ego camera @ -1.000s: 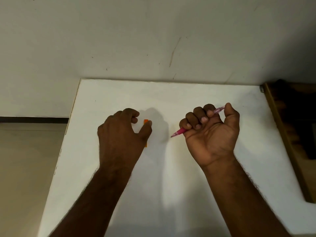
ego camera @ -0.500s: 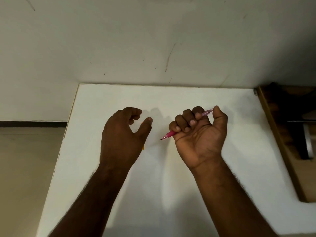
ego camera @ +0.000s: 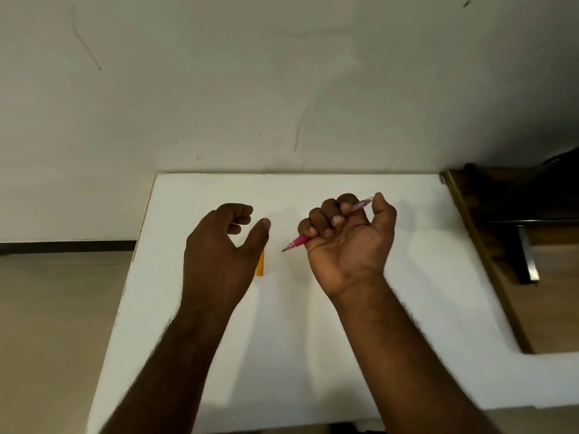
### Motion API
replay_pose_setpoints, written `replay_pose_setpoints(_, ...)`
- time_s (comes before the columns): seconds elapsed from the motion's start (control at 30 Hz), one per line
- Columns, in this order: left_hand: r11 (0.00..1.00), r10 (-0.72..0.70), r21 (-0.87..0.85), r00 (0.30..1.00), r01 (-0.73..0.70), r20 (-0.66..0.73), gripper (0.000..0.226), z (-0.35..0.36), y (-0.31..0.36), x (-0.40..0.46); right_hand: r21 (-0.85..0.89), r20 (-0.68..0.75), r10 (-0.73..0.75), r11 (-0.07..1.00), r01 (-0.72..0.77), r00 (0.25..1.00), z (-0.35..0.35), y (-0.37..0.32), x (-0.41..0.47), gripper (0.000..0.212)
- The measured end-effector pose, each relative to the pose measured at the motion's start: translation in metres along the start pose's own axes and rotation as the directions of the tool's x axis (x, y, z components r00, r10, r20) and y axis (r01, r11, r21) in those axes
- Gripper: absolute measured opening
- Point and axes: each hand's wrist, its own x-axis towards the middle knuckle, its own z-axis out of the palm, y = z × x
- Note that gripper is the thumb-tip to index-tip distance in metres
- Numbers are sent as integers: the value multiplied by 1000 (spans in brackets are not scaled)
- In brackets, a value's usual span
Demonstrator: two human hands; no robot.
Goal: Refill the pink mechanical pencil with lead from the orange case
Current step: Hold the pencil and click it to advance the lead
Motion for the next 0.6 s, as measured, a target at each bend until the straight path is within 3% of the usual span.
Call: replay_pose_setpoints(0.6,1000,-3,-18,999,3,41,30,-15,22,-5,67,9,-12,998,11,1000,-8,-17,-6,41)
